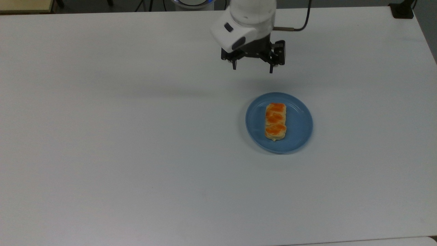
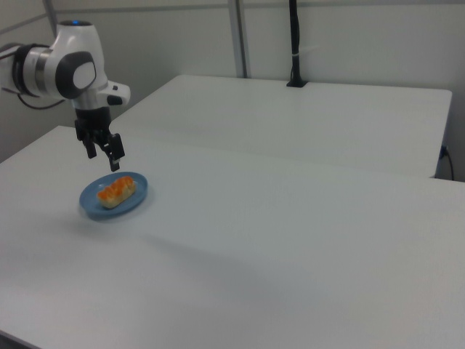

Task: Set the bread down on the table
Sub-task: 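Move the open gripper over the bread roll on the blue plate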

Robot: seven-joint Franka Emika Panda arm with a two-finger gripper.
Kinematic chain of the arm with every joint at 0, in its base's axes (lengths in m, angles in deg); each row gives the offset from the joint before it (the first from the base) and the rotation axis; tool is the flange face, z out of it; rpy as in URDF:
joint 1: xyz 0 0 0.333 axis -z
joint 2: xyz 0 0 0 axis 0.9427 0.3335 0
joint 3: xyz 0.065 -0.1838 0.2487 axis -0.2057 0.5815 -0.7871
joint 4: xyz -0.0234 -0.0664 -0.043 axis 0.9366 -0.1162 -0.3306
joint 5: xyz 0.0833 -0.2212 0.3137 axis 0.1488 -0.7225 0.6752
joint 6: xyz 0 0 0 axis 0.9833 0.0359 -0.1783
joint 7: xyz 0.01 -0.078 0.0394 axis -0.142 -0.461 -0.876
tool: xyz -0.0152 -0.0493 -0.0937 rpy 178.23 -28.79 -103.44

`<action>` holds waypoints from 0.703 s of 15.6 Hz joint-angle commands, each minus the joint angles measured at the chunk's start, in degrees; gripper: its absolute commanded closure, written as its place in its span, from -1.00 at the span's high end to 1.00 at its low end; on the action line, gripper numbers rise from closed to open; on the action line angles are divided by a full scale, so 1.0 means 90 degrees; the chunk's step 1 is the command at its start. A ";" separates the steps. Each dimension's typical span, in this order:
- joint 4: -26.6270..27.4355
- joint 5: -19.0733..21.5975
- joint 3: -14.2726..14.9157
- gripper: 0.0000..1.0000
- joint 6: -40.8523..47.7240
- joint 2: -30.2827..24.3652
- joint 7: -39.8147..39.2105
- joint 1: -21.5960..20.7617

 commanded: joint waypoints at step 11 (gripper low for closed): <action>-0.0458 -0.0551 -0.0484 1.00 -0.1609 0.1557 0.1284 -0.0408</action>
